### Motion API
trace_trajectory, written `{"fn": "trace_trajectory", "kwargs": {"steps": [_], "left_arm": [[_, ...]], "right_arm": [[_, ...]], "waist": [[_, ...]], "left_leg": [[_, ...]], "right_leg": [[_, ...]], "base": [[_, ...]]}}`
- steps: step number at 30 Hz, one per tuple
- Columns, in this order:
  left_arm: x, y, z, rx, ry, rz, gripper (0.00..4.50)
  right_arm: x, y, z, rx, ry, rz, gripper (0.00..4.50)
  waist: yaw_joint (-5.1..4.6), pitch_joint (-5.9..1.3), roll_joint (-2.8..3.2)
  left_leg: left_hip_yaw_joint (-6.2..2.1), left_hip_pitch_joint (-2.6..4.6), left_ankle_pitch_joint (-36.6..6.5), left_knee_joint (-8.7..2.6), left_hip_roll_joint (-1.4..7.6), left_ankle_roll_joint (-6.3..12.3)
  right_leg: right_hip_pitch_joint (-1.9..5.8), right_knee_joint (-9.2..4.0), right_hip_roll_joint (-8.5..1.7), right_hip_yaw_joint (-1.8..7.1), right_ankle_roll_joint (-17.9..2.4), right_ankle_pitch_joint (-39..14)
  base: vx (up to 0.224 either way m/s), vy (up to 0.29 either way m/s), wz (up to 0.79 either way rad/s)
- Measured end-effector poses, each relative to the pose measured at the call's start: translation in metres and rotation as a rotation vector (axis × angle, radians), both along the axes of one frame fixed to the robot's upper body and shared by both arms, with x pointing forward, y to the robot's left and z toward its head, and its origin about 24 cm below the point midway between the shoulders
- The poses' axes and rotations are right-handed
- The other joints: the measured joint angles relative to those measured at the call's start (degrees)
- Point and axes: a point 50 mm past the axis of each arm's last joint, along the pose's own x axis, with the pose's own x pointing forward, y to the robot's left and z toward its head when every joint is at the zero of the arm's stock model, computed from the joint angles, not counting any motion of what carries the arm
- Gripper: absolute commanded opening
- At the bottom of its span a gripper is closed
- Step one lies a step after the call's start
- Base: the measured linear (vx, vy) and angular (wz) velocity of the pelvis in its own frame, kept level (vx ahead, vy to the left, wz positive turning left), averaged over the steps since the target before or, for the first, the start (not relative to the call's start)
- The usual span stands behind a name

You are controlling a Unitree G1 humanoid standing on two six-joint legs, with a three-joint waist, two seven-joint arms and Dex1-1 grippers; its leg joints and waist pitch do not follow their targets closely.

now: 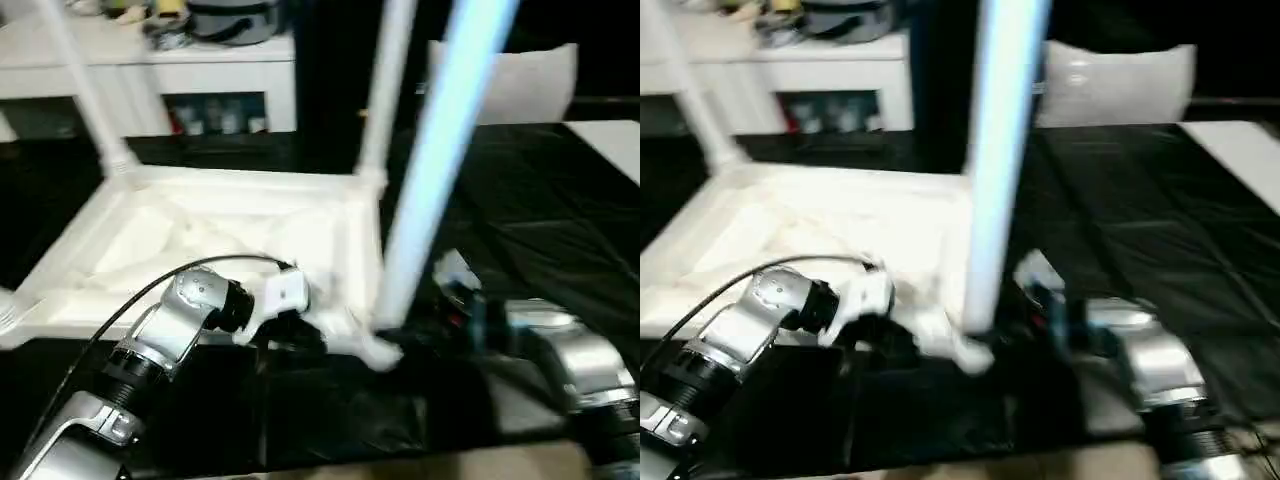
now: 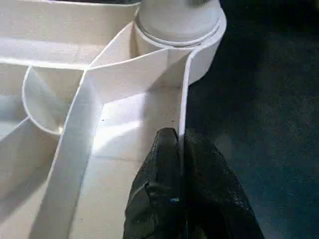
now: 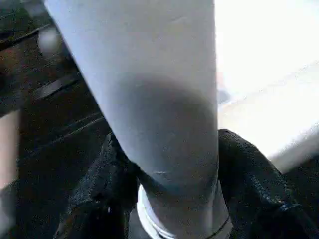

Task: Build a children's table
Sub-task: Rotate leg to tighten

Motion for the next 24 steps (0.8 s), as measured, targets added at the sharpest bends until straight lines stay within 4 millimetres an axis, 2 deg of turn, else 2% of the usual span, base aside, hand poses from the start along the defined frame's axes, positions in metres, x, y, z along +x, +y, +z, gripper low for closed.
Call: {"fn": "trace_trajectory", "kwargs": {"steps": [1, 3, 4, 5, 6, 7, 8, 9, 10, 11, 12, 13, 14, 15, 17, 19, 24], "left_arm": [[0.001, -0.003, -0.001, -0.007, 0.002, 0.040, 0.00], [0.003, -0.012, -0.004, -0.025, 0.014, 0.129, 0.00], [0.006, -0.017, -0.004, -0.029, 0.006, 0.183, 0.00], [0.008, -0.022, -0.004, -0.033, 0.003, 0.229, 0.00], [0.009, -0.028, -0.005, -0.037, -0.003, 0.262, 0.00], [0.010, -0.034, -0.007, -0.043, -0.005, 0.309, 0.00], [0.011, -0.038, -0.007, -0.050, -0.010, 0.337, 0.00], [0.011, -0.041, -0.006, -0.055, -0.015, 0.350, 0.00], [0.012, -0.044, -0.005, -0.063, -0.022, 0.362, 0.00], [0.013, -0.047, -0.003, -0.075, -0.028, 0.367, 0.00], [0.013, -0.051, -0.002, -0.082, -0.033, 0.370, 0.00], [0.013, -0.053, -0.002, -0.083, -0.037, 0.373, 0.00], [0.013, -0.054, -0.002, -0.081, -0.037, 0.374, 0.00], [0.012, -0.055, -0.002, -0.077, -0.039, 0.372, 0.00], [0.013, -0.055, 0.001, -0.083, -0.053, 0.363, 0.00], [0.012, -0.055, 0.005, -0.084, -0.074, 0.337, 0.00], [0.012, -0.046, 0.009, -0.082, -0.093, 0.268, 0.00]], "right_arm": [[0.004, 0.003, -0.001, -0.008, -0.009, -0.060, 2.06], [0.012, 0.007, -0.004, -0.021, -0.018, -0.196, 2.05], [0.018, 0.013, -0.004, -0.026, -0.022, -0.268, 2.03], [0.024, 0.017, -0.004, -0.041, -0.029, -0.340, 2.03], [0.027, 0.019, -0.004, -0.046, -0.029, -0.393, 2.03], [0.031, 0.022, -0.006, -0.051, -0.026, -0.454, 2.03], [0.035, 0.024, -0.005, -0.057, -0.031, -0.488, 2.03], [0.037, 0.024, -0.003, -0.059, -0.039, -0.507, 2.03], [0.040, 0.025, -0.002, -0.059, -0.047, -0.525, 2.03], [0.042, 0.025, 0.000, -0.054, -0.059, -0.545, 2.36], [0.043, 0.024, 0.001, -0.036, -0.063, -0.572, 2.36], [0.044, 0.024, 0.001, -0.016, -0.058, -0.594, 2.57], [0.043, 0.024, 0.000, -0.009, -0.055, -0.604, 2.57], [0.043, 0.023, 0.000, -0.004, -0.054, -0.608, 2.75], [0.043, 0.023, 0.001, 0.017, -0.055, -0.616, 2.77], [0.043, 0.017, 0.001, 0.012, -0.069, -0.613, 2.98], [0.034, 0.002, 0.002, -0.002, -0.120, -0.485, 3.43]], "waist": [[-0.86, -0.06, 0.16], [-2.70, 0.05, 0.59], [-3.45, 0.12, 0.77], [-4.11, 0.25, 0.79], [-4.22, 0.40, 0.42], [-4.32, 0.55, -0.45], [-4.36, 0.73, -0.60], [-4.34, 0.82, -0.42], [-4.42, 0.72, 0.29], [-5.04, 0.61, 1.59], [-5.19, 0.72, 1.65], [-5.07, 0.84, 0.99], [-5.37, 0.89, 0.41], [-5.33, 0.93, 0.35], [-4.52, 0.71, 0.80], [-3.58, 0.67, 0.80], [-1.69, 0.63, 0.87]], "left_leg": [[-0.15, -0.03, 0.0, 0.00, 0.06, 0.01], [-0.69, 0.03, 0.0, -0.14, 0.60, 0.03], [-0.89, 0.02, 0.0, -0.13, 1.14, 0.03], [-1.04, 0.06, 0.0, -0.05, 1.35, 0.02], [-0.86, 0.46, -0.1, 0.03, 1.11, 0.01], [-0.54, 1.57, -0.3, 0.07, 0.15, -0.21], [-0.25, 1.94, -0.6, 0.23, -0.37, -0.40], [-0.56, 1.77, -1.0, 0.75, -0.48, 0.12], [-1.11, 1.21, -1.5, 0.76, -0.38, 0.72], [-2.50, -0.26, -1.6, 1.08, 0.43, 0.58], [-2.87, -0.51, -1.6, 1.10, 0.97, 0.44], [-2.44, -0.03, -1.6, 1.04, 0.91, -0.12], [-2.22, 0.49, -1.7, 1.27, -0.01, -0.34], [-1.96, 1.08, -1.9, 1.23, -0.82, -0.52], [-2.16, 0.11, -2.0, 0.82, -0.96, -0.37], [-2.21, -0.59, -1.4, 0.81, -0.61, -0.06], [-2.01, -1.21, -1.5, 0.80, -0.62, 0.15]], "right_leg": [[0.18, -0.50, -0.04, -0.44, 0.0, 0.0], [1.21, -2.27, 0.00, -1.97, 0.0, 0.0], [1.57, -2.75, -0.02, -2.54, 0.0, 0.0], [1.65, -1.91, -0.08, -2.43, 0.3, -0.2], [1.42, -0.75, -0.03, -1.36, 0.4, -0.6], [1.11, -0.12, -0.05, -0.08, 0.3, -0.4], [0.73, 0.09, -0.21, -0.20, 0.3, -0.4], [0.65, -0.05, -0.61, -1.27, 0.3, -0.4], [0.90, -0.62, -1.13, -2.91, 0.3, -0.4], [1.38, -2.00, -1.14, -5.25, 0.4, -0.3], [1.56, -2.43, -1.05, -5.85, 0.5, -0.4], [0.91, -0.77, -0.75, -3.63, 0.5, -0.5], [0.74, 0.16, -0.84, -2.37, -0.1, 0.0], [0.70, 0.59, -1.08, -1.96, -0.1, 0.0], [0.06, 0.26, -1.10, -2.19, -0.2, -0.1], [-0.40, 0.33, -1.06, -2.20, -0.2, -0.1], [-1.10, 0.48, -1.02, -1.85, -0.5, 0.1]], "base": [[0.000, 0.000, 0.00], [0.000, 0.000, 0.00], [0.000, 0.000, 0.00], [0.000, 0.000, 0.00], [0.000, 0.000, 0.00], [0.000, 0.000, 0.00], [0.000, 0.000, 0.00], [0.000, 0.000, 0.00], [0.025, 0.015, -0.28], [0.103, 0.083, -0.23], [0.103, 0.083, -0.23], [0.074, 0.015, -0.04], [0.064, 0.003, 0.13], [0.064, 0.003, 0.13], [0.069, 0.011, 0.00], [0.031, -0.002, -0.03], [0.000, 0.000, 0.00]]}}
